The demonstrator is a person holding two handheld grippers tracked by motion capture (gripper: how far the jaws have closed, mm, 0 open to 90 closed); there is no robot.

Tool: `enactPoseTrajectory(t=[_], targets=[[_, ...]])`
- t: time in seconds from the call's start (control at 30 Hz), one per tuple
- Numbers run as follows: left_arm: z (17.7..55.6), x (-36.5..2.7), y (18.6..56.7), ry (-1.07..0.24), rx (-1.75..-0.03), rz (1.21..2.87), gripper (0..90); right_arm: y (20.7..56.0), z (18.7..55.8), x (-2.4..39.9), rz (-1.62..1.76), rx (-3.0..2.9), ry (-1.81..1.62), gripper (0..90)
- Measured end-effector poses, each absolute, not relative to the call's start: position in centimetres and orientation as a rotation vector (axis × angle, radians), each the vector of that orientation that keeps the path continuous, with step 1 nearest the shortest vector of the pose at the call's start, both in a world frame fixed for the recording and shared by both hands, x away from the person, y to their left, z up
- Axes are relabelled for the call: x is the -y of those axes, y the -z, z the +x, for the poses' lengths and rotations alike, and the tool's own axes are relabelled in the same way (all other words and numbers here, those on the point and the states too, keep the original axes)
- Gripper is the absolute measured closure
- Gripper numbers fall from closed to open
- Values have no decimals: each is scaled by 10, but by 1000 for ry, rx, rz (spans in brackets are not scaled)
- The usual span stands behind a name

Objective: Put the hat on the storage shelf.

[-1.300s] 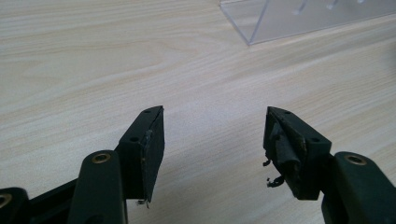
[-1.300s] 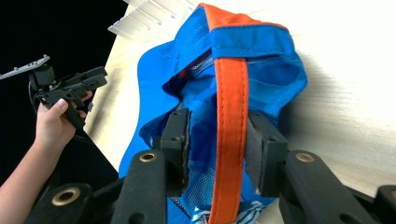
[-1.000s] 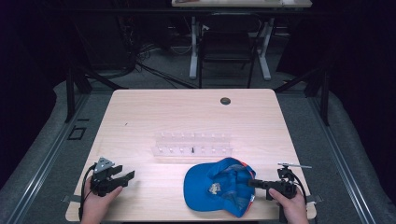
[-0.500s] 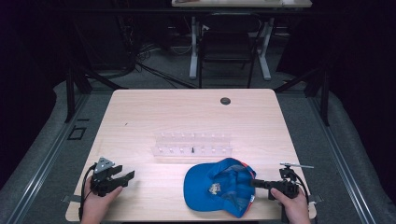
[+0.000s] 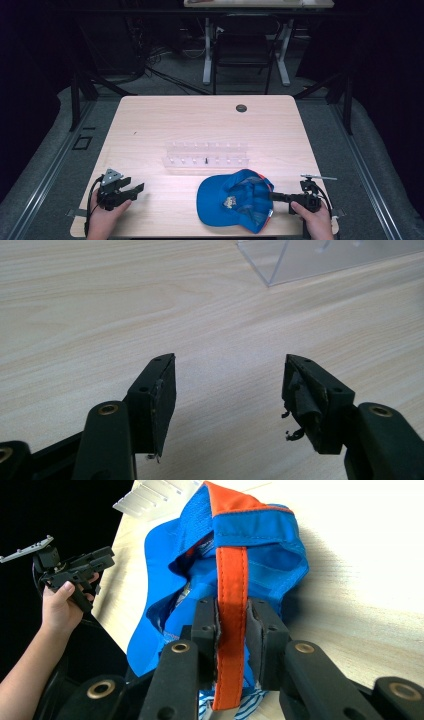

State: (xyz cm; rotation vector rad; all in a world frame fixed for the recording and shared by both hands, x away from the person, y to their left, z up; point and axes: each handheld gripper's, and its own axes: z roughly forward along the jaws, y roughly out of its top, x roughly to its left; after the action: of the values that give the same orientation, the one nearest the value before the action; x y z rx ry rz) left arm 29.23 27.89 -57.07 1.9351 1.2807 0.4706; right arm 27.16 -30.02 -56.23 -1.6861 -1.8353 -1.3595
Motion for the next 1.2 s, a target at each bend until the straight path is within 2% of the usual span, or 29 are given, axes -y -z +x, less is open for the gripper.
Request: enactPoseTrajectory(t=[0.5,1.2], targets=[[292,-278,571,-474,-1279,1941,390,549,274,298,-1712,1905,1293,781],[292,-277,571,-475,-1276,1945,390,499,292,283,-1708,2089,1092,785]])
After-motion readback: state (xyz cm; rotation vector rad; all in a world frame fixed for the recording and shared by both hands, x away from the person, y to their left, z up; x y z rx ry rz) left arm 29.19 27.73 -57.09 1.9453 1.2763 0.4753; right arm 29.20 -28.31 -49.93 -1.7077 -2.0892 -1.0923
